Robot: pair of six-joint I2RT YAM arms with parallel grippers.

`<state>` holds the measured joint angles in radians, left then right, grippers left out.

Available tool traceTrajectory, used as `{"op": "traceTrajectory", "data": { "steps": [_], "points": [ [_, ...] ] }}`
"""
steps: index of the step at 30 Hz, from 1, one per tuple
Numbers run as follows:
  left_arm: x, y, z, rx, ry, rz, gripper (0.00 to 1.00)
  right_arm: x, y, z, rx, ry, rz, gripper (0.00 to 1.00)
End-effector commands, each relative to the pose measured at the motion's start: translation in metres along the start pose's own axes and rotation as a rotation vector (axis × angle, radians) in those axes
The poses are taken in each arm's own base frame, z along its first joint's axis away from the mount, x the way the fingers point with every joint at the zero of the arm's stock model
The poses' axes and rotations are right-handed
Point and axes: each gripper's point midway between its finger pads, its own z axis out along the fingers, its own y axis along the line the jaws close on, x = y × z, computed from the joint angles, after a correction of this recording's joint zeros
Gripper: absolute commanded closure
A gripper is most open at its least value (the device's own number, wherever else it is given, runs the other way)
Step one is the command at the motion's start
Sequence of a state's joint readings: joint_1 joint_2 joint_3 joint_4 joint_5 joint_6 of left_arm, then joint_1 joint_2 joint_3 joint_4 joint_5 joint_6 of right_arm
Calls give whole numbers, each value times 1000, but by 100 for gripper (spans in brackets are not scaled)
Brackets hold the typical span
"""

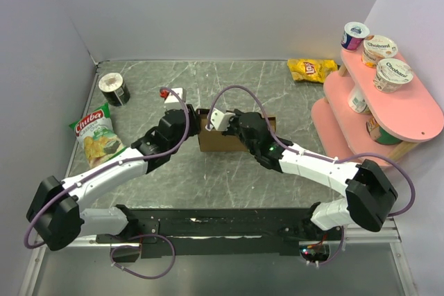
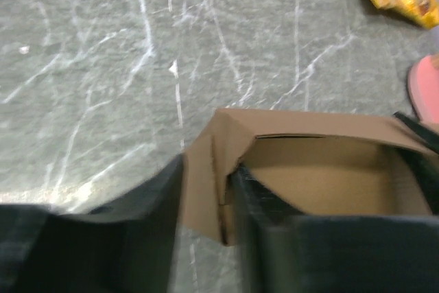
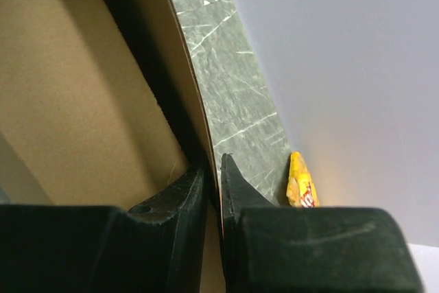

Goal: Fold the paper box

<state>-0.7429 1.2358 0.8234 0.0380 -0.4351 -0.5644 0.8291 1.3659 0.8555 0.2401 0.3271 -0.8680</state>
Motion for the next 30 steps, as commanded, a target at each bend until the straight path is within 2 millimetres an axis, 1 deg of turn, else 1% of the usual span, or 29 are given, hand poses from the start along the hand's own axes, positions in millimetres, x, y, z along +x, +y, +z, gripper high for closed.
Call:
{"op": "traceTrajectory", "data": {
  "steps": [1,2,3,5,6,7,8,10,11,15,16,18,19,20,21,22,23,24,25,27,28,30],
  "points": [
    [104,40,-38,-54,411,181,52,14,-6,-5,60,47,65,95],
    [97,37,-40,-48,397,181,49,14,-6,-5,62,45,70,94],
    [94,37,-41,-49,395,182,43,14,-6,-5,63,43,76,95],
    [86,34,-47,-32,385,180,40,14,-5,-5,62,42,81,94],
    [82,32,-50,-25,380,178,37,15,-4,-5,59,45,85,95],
    [80,32,-53,-22,378,176,36,14,-5,-4,61,45,87,95],
    [72,30,-58,-5,357,168,35,15,-3,-3,58,47,88,95],
    [63,30,-64,0,337,159,33,15,-1,-2,50,47,97,95],
    [56,29,-70,11,322,156,32,15,0,-1,48,50,101,95],
    [42,31,-84,23,306,165,30,13,1,1,41,48,114,95],
    [28,28,-87,31,280,149,29,12,0,1,41,41,116,95],
    [14,24,-90,57,262,138,28,11,0,0,43,35,120,95],
    [-9,22,-90,64,216,108,27,11,-2,-1,48,32,119,95],
    [-19,21,-89,74,198,98,25,11,-2,-1,50,30,120,95],
    [-32,13,-88,116,176,73,23,10,-3,-1,52,28,120,95],
    [-55,16,-83,108,131,40,20,10,-4,-1,56,26,122,94],
    [-66,15,-80,118,109,24,16,10,-3,-1,53,25,118,95],
    [-76,13,-76,136,91,10,16,9,-4,-1,57,23,120,95],
    [-93,8,-69,158,63,-8,16,10,-3,-1,55,25,119,95],
    [-107,2,-60,175,37,-22,16,11,-3,-1,54,28,117,95],
    [-115,0,-49,180,26,-31,18,11,-2,-2,51,29,116,95],
    [-120,-1,-36,185,26,-45,24,11,-2,-2,51,29,121,95]
  ]
}}
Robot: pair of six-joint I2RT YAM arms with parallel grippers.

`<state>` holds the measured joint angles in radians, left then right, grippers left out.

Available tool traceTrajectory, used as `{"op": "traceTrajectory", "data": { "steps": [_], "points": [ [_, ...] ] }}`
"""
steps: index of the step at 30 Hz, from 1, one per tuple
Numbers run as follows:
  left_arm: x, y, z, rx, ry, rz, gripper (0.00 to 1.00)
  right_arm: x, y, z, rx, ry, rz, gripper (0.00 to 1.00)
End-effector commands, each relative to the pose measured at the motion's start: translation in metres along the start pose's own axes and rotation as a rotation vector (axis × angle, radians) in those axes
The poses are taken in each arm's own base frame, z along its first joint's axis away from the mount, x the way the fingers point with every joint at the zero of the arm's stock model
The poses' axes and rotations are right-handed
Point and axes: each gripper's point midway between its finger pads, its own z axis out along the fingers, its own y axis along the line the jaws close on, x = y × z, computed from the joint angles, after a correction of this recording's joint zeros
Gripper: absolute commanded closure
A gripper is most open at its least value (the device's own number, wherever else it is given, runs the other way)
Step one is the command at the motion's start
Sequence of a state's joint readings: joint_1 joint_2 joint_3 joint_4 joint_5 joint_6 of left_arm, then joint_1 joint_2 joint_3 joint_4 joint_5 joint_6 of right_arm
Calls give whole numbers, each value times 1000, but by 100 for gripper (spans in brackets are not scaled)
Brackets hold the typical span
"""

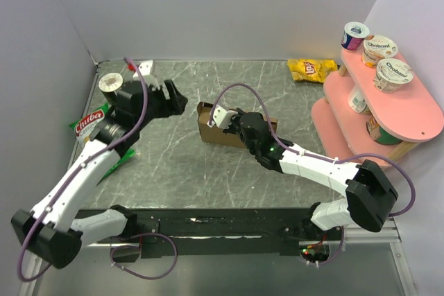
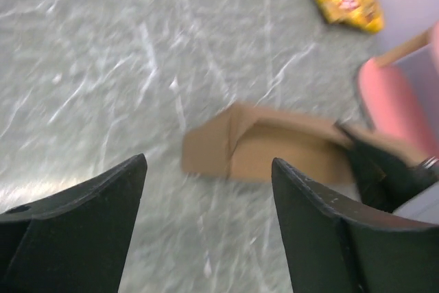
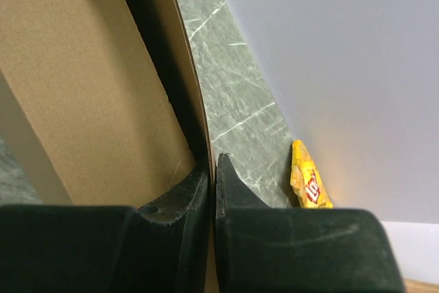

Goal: Fold the paper box

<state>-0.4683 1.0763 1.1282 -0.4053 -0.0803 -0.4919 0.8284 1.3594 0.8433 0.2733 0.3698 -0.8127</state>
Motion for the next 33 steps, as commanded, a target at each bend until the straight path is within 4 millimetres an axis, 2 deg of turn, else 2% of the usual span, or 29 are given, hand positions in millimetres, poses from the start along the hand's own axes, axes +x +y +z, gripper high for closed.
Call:
{"op": "traceTrajectory", "data": {
  "steps": [1,2,6,13,18,27,29,33],
  "points": [
    [-24,-25,32,124,-25,-30,26,9,4,1,1,19,52,95],
    [-24,-31,35,156,-16,-40,30,10,5,1,-1,21,52,95],
    [-27,-44,53,220,-3,-90,29,13,8,3,-1,36,48,95],
    [-1,-52,81,280,75,-145,35,13,10,6,-7,37,48,95],
    [-1,-53,88,285,69,-155,41,12,12,7,-14,38,47,95],
    [27,-52,104,298,178,-164,52,14,12,8,-13,43,44,95],
    [27,-53,103,305,173,-169,59,14,12,8,-13,43,41,95],
    [29,-51,103,302,168,-175,66,14,13,9,-11,45,33,95]
  ]
}}
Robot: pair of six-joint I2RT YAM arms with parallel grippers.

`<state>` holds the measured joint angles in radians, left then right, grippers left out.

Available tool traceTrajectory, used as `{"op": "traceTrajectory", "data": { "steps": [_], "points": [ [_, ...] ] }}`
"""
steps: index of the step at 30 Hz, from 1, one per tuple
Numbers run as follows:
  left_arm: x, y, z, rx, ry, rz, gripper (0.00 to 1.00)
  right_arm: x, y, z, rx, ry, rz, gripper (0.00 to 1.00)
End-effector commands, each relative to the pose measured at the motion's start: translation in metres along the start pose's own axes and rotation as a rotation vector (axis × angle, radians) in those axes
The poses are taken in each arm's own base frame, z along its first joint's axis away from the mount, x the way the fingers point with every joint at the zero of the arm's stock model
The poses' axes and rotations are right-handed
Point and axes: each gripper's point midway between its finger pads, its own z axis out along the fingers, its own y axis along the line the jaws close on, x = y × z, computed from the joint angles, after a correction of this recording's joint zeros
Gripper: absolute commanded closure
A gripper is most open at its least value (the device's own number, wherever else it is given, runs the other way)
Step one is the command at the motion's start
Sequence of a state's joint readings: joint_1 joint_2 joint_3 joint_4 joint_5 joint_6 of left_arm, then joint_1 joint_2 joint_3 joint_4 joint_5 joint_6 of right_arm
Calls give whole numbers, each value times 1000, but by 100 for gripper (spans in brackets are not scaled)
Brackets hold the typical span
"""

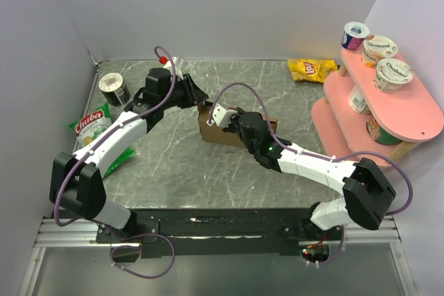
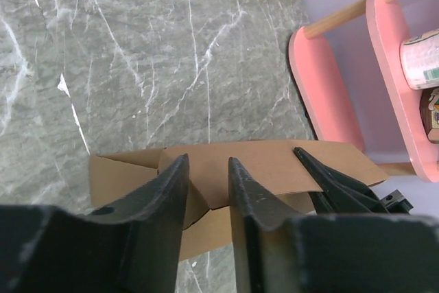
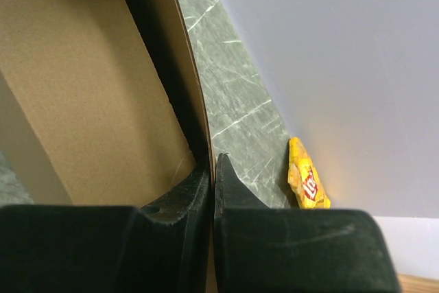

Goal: Fold the paper box

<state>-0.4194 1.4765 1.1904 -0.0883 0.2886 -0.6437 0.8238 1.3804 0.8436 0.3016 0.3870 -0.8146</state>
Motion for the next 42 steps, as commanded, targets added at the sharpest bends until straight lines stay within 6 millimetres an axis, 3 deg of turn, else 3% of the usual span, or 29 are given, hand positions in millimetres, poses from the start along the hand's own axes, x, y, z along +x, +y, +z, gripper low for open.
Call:
{"op": "traceTrajectory", "data": {
  "steps": [1,7,12,15,19,29,42],
  "points": [
    [-4,-9,0,38,-9,0,68,12,15,4,-31,34,28,95],
    [11,4,6,8,38,-7,86,18,18,5,-24,50,26,95],
    [24,12,5,-6,59,-31,88,18,19,5,-21,51,28,94],
    [28,17,5,-22,63,-34,83,18,18,6,-22,50,29,94],
    [23,24,3,-67,45,-17,68,19,19,6,-23,51,28,94],
    [25,21,11,-64,78,-5,61,20,20,6,-29,55,29,94],
    [64,27,13,-83,146,-40,84,19,18,7,-12,54,25,94]
  ]
}}
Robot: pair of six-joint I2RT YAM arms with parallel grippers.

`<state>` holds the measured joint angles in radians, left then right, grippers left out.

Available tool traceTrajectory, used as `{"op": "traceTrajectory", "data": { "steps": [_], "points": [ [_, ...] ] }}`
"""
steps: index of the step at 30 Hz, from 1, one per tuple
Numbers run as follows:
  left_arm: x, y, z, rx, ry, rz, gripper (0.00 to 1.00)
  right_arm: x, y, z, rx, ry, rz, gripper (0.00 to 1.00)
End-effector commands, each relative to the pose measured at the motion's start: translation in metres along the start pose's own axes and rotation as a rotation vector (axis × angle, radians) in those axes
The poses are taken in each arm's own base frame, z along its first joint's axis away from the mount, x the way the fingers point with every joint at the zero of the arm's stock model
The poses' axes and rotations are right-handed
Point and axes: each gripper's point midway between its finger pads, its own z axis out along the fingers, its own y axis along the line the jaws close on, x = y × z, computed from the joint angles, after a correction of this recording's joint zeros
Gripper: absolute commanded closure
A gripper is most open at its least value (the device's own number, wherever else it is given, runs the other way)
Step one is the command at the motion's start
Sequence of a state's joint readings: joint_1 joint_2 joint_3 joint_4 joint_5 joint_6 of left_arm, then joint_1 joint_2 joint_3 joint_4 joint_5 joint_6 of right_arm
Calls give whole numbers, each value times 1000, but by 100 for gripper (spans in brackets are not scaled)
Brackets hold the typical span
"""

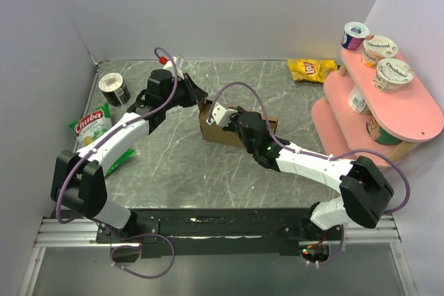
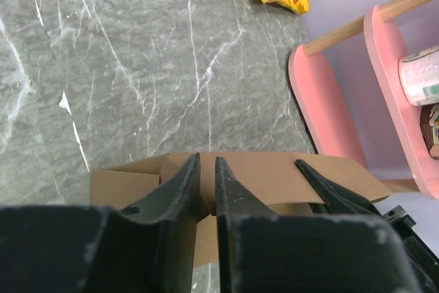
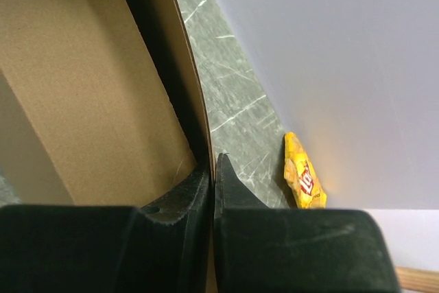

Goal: Fold the paper box

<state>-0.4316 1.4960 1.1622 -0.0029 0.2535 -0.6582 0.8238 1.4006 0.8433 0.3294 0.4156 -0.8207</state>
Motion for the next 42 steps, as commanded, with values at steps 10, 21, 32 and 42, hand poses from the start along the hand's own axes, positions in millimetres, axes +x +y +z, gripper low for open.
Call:
{"op": "traceTrajectory", "data": {
  "steps": [10,21,32,42],
  "points": [
    [96,43,-6,-114,224,-86,96,23,23,2,-31,55,27,94],
    [86,33,-12,-79,180,-89,87,19,22,3,-31,42,44,93],
    [-18,37,-42,-204,-58,133,18,19,26,-4,-81,36,50,93],
    [-29,32,-66,-60,-134,245,28,11,32,-4,-172,18,97,94]
  ]
}}
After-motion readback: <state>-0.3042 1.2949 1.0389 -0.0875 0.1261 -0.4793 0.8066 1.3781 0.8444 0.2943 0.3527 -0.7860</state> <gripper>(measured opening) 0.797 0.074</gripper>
